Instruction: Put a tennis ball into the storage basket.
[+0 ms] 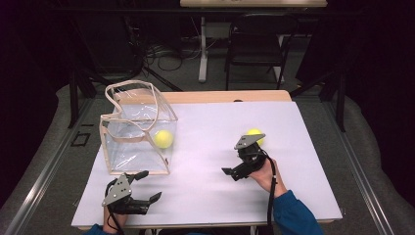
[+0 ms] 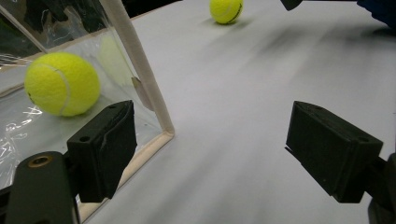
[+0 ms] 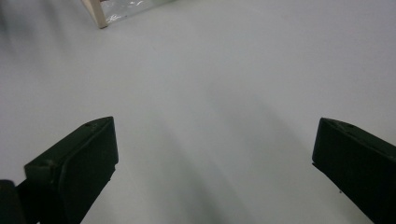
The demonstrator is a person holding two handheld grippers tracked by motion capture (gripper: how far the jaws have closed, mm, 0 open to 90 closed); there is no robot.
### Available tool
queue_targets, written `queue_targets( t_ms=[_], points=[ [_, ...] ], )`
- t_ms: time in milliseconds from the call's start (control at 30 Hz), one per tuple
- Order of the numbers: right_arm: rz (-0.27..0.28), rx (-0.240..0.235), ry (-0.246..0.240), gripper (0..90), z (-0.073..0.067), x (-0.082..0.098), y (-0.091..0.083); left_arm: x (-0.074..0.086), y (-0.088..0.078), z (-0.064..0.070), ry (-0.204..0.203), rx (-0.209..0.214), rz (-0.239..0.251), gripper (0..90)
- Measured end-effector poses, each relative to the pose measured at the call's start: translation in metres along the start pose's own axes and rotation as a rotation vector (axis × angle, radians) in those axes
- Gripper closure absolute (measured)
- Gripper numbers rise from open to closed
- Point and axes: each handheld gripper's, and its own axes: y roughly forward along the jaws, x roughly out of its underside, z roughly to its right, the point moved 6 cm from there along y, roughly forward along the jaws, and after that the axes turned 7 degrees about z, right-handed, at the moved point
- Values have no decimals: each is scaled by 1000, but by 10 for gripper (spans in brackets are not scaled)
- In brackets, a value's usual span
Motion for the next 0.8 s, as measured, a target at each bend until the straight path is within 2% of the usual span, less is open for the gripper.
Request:
queue_targets(
  t_ms=[400,800],
  points=[
    [-2,17,16,0,0,17,-10,0,1,1,3,3,-5,161],
    [0,36,24,0,5,20,-16,0,1,1,1,2,-3,161]
  ],
)
